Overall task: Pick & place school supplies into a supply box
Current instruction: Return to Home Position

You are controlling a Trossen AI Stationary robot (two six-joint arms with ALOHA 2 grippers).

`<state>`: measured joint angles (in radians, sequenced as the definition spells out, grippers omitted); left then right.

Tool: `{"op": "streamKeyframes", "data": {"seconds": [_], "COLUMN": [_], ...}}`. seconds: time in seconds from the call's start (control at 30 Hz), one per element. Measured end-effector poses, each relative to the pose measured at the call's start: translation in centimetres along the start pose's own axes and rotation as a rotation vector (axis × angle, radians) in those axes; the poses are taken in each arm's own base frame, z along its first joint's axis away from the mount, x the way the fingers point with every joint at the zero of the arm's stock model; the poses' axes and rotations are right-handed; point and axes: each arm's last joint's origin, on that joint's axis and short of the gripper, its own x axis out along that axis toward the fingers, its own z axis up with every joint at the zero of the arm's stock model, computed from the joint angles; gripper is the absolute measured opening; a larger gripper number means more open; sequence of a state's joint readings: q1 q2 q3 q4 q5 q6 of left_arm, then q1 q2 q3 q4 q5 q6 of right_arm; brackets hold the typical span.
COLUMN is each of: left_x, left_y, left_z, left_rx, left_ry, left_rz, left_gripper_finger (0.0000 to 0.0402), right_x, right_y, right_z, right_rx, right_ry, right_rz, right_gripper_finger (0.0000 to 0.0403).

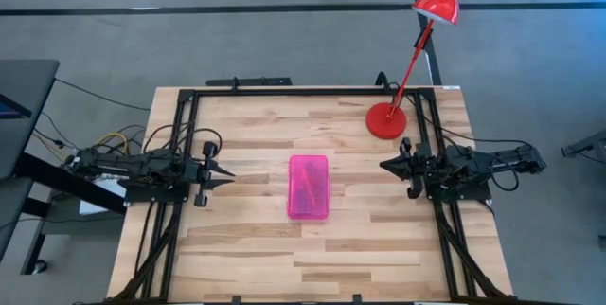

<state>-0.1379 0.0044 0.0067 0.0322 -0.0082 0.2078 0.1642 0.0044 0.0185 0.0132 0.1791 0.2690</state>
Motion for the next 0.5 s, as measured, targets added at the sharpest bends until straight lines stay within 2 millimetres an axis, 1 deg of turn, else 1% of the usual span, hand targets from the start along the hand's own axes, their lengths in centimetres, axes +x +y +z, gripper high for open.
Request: {"op": "streamKeyframes", "data": {"seconds": [0.1, 0.5], "left_x": [0.0, 0.0], "left_y": [0.0, 0.01], "left_z": [0.0, 0.0], "left_rx": [0.003, -0.212], "left_ry": [0.0, 0.0], "left_rz": [0.0, 0.004], "left_gripper_finger": [0.0059, 0.0059], "right_x": [0.0, 0.29], "right_y": [0.0, -0.08], "right_z": [-0.01, -0.37], "right_rx": [0.0, -0.008], "right_ry": [0.001, 0.044], "right_rz": [0.0, -0.015], "right_gripper_finger": [0.0001, 0.0001]}}
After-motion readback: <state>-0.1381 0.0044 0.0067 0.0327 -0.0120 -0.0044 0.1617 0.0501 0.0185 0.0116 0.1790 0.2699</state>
